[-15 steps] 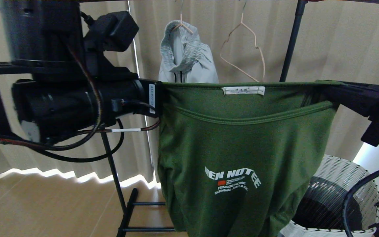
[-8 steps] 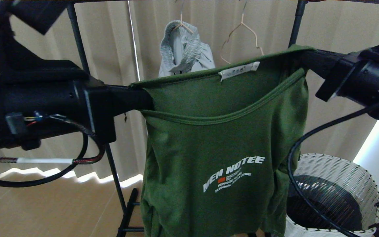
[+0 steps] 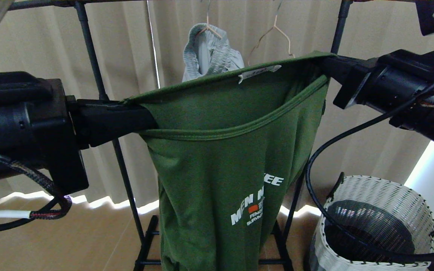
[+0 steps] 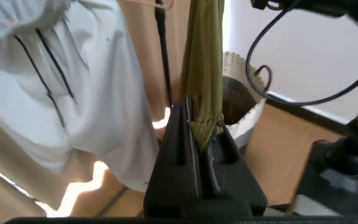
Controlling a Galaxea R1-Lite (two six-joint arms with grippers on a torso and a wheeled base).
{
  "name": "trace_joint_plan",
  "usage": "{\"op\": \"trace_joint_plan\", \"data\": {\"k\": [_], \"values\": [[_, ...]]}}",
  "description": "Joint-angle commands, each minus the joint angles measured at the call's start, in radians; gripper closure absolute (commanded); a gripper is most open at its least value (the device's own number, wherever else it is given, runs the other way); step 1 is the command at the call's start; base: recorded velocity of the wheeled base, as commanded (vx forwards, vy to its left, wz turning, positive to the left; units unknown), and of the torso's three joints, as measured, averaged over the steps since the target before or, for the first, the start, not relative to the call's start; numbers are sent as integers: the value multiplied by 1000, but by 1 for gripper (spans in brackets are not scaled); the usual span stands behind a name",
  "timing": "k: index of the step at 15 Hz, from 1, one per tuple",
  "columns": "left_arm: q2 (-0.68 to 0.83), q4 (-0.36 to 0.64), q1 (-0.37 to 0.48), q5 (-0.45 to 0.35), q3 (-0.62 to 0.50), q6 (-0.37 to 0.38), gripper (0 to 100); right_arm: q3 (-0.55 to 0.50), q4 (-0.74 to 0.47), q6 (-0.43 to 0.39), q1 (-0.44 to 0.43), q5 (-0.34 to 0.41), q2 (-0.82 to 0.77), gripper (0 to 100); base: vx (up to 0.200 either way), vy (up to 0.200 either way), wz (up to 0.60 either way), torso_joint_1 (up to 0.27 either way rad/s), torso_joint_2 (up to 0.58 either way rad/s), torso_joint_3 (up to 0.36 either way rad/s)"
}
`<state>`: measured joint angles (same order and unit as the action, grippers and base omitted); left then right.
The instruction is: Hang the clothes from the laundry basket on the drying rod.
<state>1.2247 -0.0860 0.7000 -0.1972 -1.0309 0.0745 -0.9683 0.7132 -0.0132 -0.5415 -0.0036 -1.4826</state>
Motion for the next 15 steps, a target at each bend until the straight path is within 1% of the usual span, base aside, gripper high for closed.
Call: {"op": "trace_joint_plan", "data": {"k": [1,4,5,7,8,9,10,11,12,13,15], "values": [[1,0,-1,2,-5,22,100,19,-3,-1,0,-1,30,100,0,0,0,0,0,0],[22,-14,-7,5,-11,28,100,25,-17,-2,0,-3,62,100,0,0,0,0,0,0],[45,-38,-17,32,-18,30,100,30,-23,-4,0,-3,74,100,0,0,0,0,0,0],[113,-81,-28,173,-64,28,100,28,-93,-4,0,-1,122,100,0,0,0,0,0,0],[161,-115,-28,275,-104,22,100,23,-141,-4,0,-1,160,100,0,0,0,0,0,0],[193,-141,-27,338,-126,21,100,23,-178,-4,0,-1,189,100,0,0,0,0,0,0],[219,-173,-25,384,-138,16,100,25,-225,-5,0,-1,222,100,0,0,0,0,0,0],[256,-248,-22,437,-138,-4,100,30,-320,-5,0,-1,280,100,0,0,0,0,0,0],[269,-282,-20,450,-127,-12,100,36,-362,-4,0,1,309,100,0,0,0,0,0,0],[269,-287,-19,450,-104,-12,100,51,-367,-4,-2,1,314,100,0,0,0,0,0,0],[265,-287,10,452,-72,-12,100,69,-360,-5,-3,1,306,100,0,0,0,0,0,0]]}}
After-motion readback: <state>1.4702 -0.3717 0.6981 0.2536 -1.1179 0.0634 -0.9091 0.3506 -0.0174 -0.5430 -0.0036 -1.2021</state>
